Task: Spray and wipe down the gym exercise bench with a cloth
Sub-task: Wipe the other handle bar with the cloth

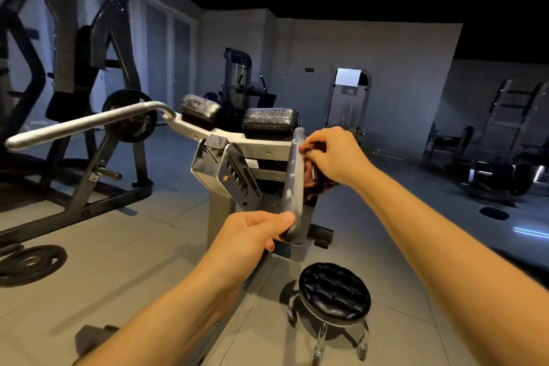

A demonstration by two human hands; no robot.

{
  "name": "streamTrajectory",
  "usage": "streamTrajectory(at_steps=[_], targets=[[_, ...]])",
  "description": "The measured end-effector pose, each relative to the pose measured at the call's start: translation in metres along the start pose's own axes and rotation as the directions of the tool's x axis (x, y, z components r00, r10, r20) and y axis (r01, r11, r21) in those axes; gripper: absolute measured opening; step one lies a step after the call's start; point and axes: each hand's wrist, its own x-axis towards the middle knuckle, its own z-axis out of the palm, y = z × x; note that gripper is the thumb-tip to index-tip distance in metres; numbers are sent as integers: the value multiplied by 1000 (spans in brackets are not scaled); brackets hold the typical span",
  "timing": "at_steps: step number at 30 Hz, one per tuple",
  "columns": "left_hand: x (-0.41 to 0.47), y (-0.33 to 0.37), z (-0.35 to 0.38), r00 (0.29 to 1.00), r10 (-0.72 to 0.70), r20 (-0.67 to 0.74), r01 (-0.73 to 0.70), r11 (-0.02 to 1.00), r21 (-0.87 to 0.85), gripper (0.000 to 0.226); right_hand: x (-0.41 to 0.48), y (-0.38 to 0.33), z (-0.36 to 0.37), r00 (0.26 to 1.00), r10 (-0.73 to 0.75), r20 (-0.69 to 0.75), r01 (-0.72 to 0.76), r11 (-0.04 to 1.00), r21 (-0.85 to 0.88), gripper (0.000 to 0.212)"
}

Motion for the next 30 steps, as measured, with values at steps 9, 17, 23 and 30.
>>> streamTrajectory(at_steps=[9,17,23,30], targets=[[1,10,0,1000,-3,-29,5,998,62,28,11,43,50,968,194,-159,-137,941,310,17],[4,10,5,999,-41,1,41,990,135,47,1,15,7,995,30,-92,-7,970,244,18],[4,7,11,997,-69,18,68,997,42,29,-106,-21,-20,950,-310,28,291,918,269,18],[2,-5,21,998,-20,-52,18,999,-37,24,-11,1,-2,988,-154,-11,155,984,89,18]])
